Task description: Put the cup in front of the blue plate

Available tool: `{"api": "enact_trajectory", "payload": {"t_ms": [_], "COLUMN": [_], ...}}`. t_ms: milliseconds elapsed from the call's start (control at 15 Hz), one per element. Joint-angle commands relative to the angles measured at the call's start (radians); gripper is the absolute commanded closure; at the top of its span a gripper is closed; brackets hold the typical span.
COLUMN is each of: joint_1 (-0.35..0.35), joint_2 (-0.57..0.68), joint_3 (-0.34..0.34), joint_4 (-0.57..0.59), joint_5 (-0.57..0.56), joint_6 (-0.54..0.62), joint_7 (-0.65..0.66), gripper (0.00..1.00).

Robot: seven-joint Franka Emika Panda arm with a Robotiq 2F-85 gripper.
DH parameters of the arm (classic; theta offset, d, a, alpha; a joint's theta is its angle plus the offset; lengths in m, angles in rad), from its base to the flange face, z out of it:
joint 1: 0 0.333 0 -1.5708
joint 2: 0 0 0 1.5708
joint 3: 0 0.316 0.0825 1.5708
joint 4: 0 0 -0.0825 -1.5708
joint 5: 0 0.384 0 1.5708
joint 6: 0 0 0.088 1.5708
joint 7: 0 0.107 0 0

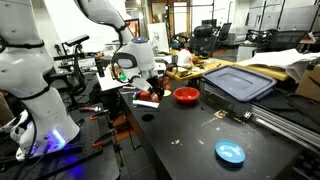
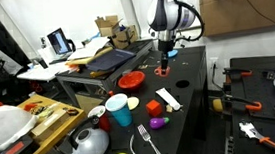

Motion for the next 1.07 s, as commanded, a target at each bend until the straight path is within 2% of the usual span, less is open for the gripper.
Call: {"api": "enact_trajectory", "payload": {"t_ms": [0,267,333,467,1000], "joint_1": [0.018,0.048,0.018,0.028,0.032], "joint_2": [-0.033,-0.015,0.000,0.000,0.000], "joint_3": [-0.038,-0.104,-0.071,-0.092,-0.093], "joint_4": [-0.051,-0.052,-0.029,-0.029,-0.030], "joint_5": [-0.036,-0.119,-0.084,-0.105,-0.105], "joint_6": [0.082,0.150,0.109,0.117,0.118], "joint_7": [0.056,0.137,0.095,0.113,0.113], "gripper": [0.68,0.68,0.43,0.43,0.43]}}
